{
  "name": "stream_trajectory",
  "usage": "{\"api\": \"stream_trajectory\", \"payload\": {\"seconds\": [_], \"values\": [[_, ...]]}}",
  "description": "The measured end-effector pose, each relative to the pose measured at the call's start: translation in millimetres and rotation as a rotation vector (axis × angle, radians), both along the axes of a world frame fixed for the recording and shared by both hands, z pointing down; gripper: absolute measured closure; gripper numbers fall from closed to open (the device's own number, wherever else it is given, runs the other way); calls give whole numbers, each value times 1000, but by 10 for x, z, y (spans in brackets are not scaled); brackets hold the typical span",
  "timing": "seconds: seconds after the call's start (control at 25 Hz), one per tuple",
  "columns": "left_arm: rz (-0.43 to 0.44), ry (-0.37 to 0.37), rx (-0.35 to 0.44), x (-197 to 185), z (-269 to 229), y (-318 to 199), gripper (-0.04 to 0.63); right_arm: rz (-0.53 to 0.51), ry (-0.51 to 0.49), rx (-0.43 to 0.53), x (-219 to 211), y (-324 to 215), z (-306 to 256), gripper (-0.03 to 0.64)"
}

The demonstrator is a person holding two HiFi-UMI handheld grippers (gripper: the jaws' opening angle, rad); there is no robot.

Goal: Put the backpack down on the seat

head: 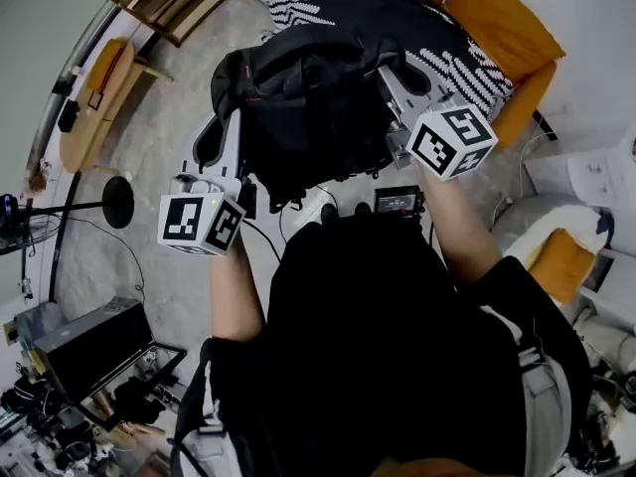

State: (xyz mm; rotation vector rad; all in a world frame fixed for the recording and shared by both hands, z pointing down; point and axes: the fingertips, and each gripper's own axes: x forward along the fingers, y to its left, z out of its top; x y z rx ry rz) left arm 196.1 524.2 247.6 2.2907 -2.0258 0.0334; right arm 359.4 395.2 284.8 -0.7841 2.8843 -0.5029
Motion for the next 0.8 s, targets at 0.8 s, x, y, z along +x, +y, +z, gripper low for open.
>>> {"api": "stream_trajectory", "payload": {"seconds": [0.8], "values": [[9,93,-50,-320,610,-712,558,-42,80,-23,-248,-632,490,569]]}}
